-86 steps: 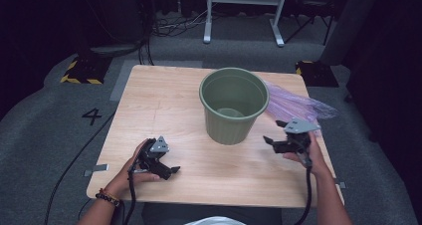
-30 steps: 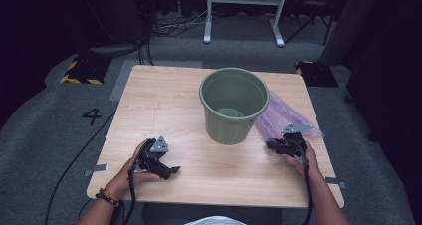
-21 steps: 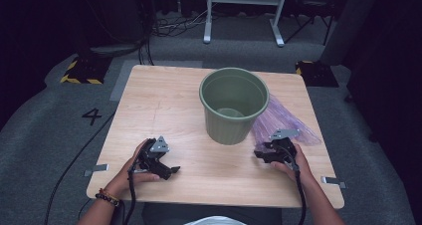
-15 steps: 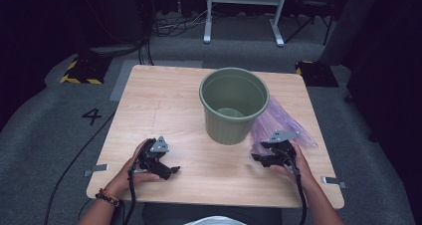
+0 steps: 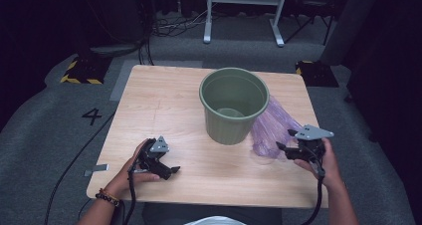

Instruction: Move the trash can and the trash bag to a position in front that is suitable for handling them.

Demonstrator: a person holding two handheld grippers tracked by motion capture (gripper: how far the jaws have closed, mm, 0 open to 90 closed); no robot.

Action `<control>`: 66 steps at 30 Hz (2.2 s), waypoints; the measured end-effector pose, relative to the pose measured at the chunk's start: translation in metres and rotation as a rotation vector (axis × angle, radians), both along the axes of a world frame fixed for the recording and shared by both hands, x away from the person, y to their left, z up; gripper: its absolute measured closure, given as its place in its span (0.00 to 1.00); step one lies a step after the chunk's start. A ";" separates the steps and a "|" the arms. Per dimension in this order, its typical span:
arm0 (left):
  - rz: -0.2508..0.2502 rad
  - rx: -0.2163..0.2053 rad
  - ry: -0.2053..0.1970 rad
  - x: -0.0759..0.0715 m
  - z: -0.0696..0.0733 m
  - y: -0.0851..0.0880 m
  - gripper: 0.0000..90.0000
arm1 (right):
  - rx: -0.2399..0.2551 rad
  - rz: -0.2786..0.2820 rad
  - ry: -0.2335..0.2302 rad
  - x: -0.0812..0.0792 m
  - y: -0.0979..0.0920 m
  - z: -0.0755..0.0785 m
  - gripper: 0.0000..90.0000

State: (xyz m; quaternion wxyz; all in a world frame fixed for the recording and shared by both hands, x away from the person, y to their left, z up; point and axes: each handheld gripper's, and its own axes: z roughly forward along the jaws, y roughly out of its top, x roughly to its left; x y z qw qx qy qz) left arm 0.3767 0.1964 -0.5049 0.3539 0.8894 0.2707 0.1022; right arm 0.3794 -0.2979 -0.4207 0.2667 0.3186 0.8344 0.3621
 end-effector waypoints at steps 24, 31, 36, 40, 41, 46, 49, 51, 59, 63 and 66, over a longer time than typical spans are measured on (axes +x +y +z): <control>0.000 0.000 0.000 0.000 0.000 0.000 0.00 | 0.233 -0.182 0.260 0.056 -0.094 -0.073 0.74; 0.000 0.000 0.000 0.000 0.000 0.000 0.00 | 0.198 -0.089 0.265 0.052 -0.080 -0.076 0.92; 0.000 0.000 0.000 0.000 0.000 0.000 0.00 | 0.175 -0.031 0.277 0.048 -0.067 -0.075 0.96; 0.000 0.000 0.000 0.000 0.000 0.000 0.00 | 0.138 0.030 0.279 0.041 -0.049 -0.073 0.97; 0.000 0.000 0.000 0.000 0.000 0.000 0.00 | 0.134 0.047 0.283 0.039 -0.044 -0.073 0.98; 0.001 0.000 0.000 0.000 0.000 0.000 0.00 | 0.101 0.142 0.287 0.028 -0.013 -0.072 0.99; 0.004 0.001 0.000 0.000 0.000 0.000 0.00 | 0.084 0.180 0.289 0.023 0.001 -0.072 0.99; 0.008 0.001 -0.001 0.000 0.000 -0.001 0.00 | 0.059 0.238 0.293 0.016 0.023 -0.071 0.99; 0.018 0.001 0.001 -0.001 0.000 -0.003 0.00 | 0.033 0.351 0.260 0.002 0.077 -0.072 0.99; 0.021 0.001 -0.004 -0.002 0.000 -0.007 0.00 | 0.037 0.394 0.253 -0.005 0.098 -0.073 0.97; 0.018 0.001 -0.003 -0.003 0.000 -0.010 0.00 | 0.032 0.428 0.250 -0.008 0.113 -0.073 0.92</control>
